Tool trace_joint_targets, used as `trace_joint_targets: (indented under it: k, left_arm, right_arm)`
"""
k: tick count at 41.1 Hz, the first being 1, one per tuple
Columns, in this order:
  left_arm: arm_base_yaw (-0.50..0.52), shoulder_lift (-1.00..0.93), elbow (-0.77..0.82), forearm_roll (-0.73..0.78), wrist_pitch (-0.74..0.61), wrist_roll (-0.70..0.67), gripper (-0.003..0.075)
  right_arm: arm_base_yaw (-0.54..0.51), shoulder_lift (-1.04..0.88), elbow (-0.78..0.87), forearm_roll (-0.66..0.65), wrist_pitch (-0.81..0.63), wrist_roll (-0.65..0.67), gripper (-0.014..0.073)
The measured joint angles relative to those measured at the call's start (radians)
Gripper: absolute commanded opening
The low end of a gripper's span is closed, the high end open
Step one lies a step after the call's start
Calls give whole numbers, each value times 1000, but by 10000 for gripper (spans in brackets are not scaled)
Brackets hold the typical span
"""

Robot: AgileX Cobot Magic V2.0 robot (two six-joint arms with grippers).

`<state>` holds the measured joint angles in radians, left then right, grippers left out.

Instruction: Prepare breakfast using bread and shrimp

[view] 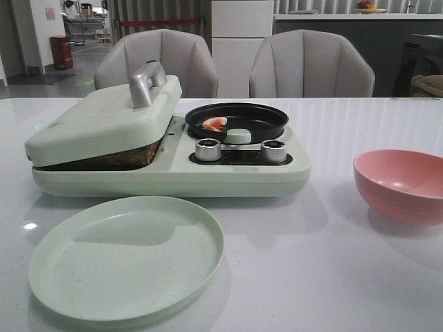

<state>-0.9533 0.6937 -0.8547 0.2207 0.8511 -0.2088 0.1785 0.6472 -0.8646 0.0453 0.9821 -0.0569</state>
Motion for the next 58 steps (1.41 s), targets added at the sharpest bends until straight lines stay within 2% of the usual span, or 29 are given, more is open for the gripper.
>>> trace_joint_targets:
  k: [7,14,22,27,58]
  left_arm:
    - [0,0,0,19,0,0,123]
    - [0,0,0,21,0,0,123]
    - [0,0,0,21,0,0,123]
    - [0,0,0,21,0,0,123]
    - [0,0,0,22,0,0,123]
  right_arm:
    - [0,-148,48,0,57,2,336]
    - [0,-201,59,0,75,2,325]
    - [0,-202,59,0,75,26,127]
    - [0,-202,59,0,75,29,34]
    - [0,-202,59,-2,71,30,36]
